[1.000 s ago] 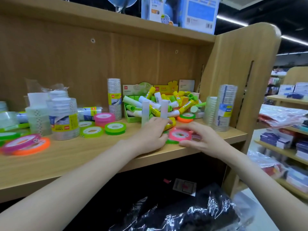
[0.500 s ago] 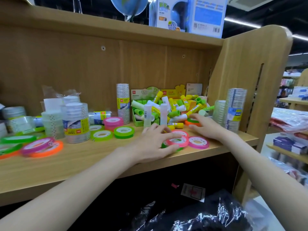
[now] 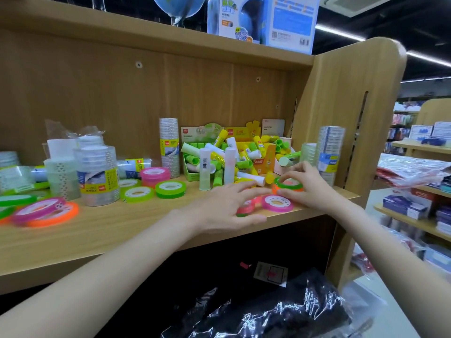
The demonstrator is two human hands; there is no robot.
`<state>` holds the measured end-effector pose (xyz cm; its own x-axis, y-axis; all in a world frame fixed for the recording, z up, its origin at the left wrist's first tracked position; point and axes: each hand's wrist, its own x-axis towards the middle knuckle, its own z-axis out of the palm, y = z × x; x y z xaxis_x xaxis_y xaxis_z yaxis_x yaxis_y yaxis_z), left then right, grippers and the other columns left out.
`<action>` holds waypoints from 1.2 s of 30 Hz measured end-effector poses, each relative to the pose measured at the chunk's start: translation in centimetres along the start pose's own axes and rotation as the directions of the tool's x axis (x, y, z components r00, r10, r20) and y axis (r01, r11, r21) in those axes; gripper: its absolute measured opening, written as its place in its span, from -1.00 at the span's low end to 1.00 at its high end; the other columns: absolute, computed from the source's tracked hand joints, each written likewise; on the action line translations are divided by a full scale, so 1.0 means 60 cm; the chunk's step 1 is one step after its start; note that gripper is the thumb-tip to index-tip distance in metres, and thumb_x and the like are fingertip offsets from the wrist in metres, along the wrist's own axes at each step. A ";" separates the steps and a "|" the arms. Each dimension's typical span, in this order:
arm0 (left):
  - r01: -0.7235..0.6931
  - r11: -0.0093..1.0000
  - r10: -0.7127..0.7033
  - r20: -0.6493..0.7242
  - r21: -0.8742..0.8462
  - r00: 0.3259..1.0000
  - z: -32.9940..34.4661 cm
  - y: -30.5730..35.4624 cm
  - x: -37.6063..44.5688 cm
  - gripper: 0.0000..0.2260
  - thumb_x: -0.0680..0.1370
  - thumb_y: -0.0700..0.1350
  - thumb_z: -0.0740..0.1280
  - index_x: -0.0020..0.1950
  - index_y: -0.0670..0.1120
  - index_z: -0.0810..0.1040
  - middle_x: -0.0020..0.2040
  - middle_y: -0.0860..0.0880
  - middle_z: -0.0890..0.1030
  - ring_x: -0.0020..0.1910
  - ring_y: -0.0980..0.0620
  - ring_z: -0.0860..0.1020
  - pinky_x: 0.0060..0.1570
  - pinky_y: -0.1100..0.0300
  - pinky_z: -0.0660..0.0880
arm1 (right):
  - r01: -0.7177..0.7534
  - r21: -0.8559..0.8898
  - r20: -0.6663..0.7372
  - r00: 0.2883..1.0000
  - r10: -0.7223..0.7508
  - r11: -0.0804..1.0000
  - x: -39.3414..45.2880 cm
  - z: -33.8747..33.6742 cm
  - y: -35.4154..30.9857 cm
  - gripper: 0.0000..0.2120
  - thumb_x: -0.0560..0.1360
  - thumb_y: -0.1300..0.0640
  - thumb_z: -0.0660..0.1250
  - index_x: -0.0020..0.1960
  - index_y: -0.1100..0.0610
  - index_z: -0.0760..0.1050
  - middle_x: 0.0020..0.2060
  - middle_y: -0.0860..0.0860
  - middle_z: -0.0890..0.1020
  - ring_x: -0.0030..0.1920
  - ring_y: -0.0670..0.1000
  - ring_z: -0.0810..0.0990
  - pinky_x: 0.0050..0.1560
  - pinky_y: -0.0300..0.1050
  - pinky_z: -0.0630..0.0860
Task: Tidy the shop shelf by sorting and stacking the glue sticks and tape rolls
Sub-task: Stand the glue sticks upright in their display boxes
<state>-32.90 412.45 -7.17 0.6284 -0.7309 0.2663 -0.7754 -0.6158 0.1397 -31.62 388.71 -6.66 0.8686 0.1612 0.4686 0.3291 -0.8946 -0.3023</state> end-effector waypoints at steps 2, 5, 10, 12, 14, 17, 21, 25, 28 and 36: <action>0.034 0.999 -0.035 0.067 0.010 0.997 0.003 0.003 0.005 -0.48 0.49 0.32 0.13 0.43 0.33 0.14 0.51 0.11 0.14 0.46 0.03 0.18 0.42 0.01 0.19 | 0.003 0.100 0.017 1.000 -0.004 0.995 -0.005 0.002 0.000 -0.83 0.41 -0.01 0.42 -0.05 -0.05 0.48 0.08 0.03 0.37 0.19 -0.05 0.31 0.23 -0.18 0.25; 0.035 0.997 -0.039 0.058 0.066 0.998 0.003 0.003 0.002 -0.55 0.54 0.25 0.15 0.42 0.24 0.26 0.43 0.12 0.27 0.38 0.04 0.26 0.35 0.03 0.27 | 0.023 0.107 0.027 0.999 -0.026 0.994 -0.005 0.006 -0.002 -0.81 0.42 0.00 0.41 -0.13 -0.04 0.39 0.08 0.03 0.45 0.17 -0.04 0.39 0.10 -0.21 0.28; 0.043 0.993 -0.037 -0.056 0.106 0.998 0.001 0.009 -0.020 -0.68 0.56 0.18 0.17 0.29 0.17 0.41 0.25 0.07 0.41 0.17 0.02 0.39 0.16 0.09 0.39 | 0.049 0.117 -0.045 0.998 -0.044 0.992 -0.013 0.013 -0.014 -0.81 0.46 0.01 0.37 0.00 0.03 0.42 0.09 0.03 0.43 0.14 -0.04 0.41 0.10 -0.23 0.28; 0.053 0.994 -0.045 -0.094 0.092 0.995 0.000 0.006 -0.033 -0.72 0.55 0.19 0.17 0.19 0.13 0.44 0.16 0.06 0.43 0.10 0.02 0.42 0.10 0.11 0.41 | 0.061 0.152 -0.017 0.998 -0.059 0.986 -0.023 0.014 -0.018 -0.83 0.50 -0.05 0.27 0.03 -0.01 0.44 0.11 0.03 0.44 0.18 -0.03 0.41 0.12 -0.21 0.28; 0.081 0.992 -0.070 -0.109 0.100 0.992 -0.003 0.002 -0.043 -0.73 0.53 0.21 0.17 0.13 0.11 0.44 0.08 0.06 0.42 0.05 0.02 0.43 0.06 0.11 0.42 | 0.058 0.116 0.009 0.998 -0.060 0.991 -0.027 0.018 -0.015 -0.74 0.49 -0.13 0.22 0.09 -0.02 0.47 0.18 0.05 0.43 0.26 0.02 0.37 0.24 -0.08 0.30; 0.126 0.984 -0.115 -0.096 0.125 0.989 -0.009 0.003 -0.047 -0.70 0.52 0.24 0.16 0.10 0.09 0.41 0.04 0.06 0.38 0.04 0.03 0.43 0.04 0.13 0.42 | -0.060 0.030 -0.029 0.998 0.061 0.998 -0.025 0.018 -0.006 -0.63 0.50 -0.14 0.24 0.26 -0.03 0.42 0.34 0.09 0.30 0.39 0.14 0.24 0.38 0.12 0.21; 0.205 0.972 -0.191 -0.122 0.112 0.974 -0.007 0.001 -0.047 -0.68 0.48 0.30 0.15 -0.05 0.07 0.39 0.03 0.04 0.38 0.01 0.01 0.41 0.08 0.01 0.43 | -0.116 0.034 0.168 0.980 0.109 0.993 -0.007 0.013 -0.017 -0.38 0.48 -0.14 0.28 0.47 -0.04 0.15 0.43 0.10 0.24 0.41 0.09 0.28 0.35 -0.03 0.26; 0.307 0.945 -0.293 -0.125 0.112 0.948 -0.007 -0.005 -0.049 -0.66 0.47 0.32 0.15 -0.11 0.05 0.34 -0.02 0.01 0.39 -0.01 -0.01 0.39 0.07 0.00 0.43 | -0.072 0.037 0.207 0.976 0.063 0.997 0.018 0.017 -0.029 -0.56 0.48 -0.09 0.32 0.31 -0.03 0.33 0.42 0.08 0.26 0.37 0.06 0.33 0.35 -0.05 0.27; 0.308 0.948 -0.297 -0.120 0.085 0.947 -0.012 -0.011 -0.055 -0.65 0.47 0.31 0.16 -0.10 0.03 0.35 -0.03 0.02 0.39 -0.01 0.00 0.40 0.02 0.06 0.44 | -0.032 0.100 0.260 0.966 0.005 0.994 0.026 0.019 -0.032 -0.70 0.47 0.02 0.34 0.16 -0.08 0.37 0.45 0.11 0.20 0.42 0.06 0.27 0.38 -0.04 0.24; 0.283 0.958 -0.273 -0.147 0.052 0.951 -0.025 -0.023 -0.086 -0.68 0.48 0.28 0.20 -0.11 0.02 0.38 -0.09 0.06 0.39 -0.07 0.05 0.42 -0.08 0.16 0.42 | 0.077 0.164 -0.029 0.997 -0.073 0.984 -0.022 0.021 -0.038 -0.72 0.44 0.07 0.40 0.14 0.02 0.50 0.11 -0.02 0.46 0.13 -0.08 0.43 0.13 -0.24 0.32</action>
<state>-35.16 417.55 -7.30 0.8002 -0.4834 0.3549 -0.5612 -0.8122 0.1592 -33.04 391.09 -7.64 0.8310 0.2137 0.5137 0.4511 -0.7992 -0.3973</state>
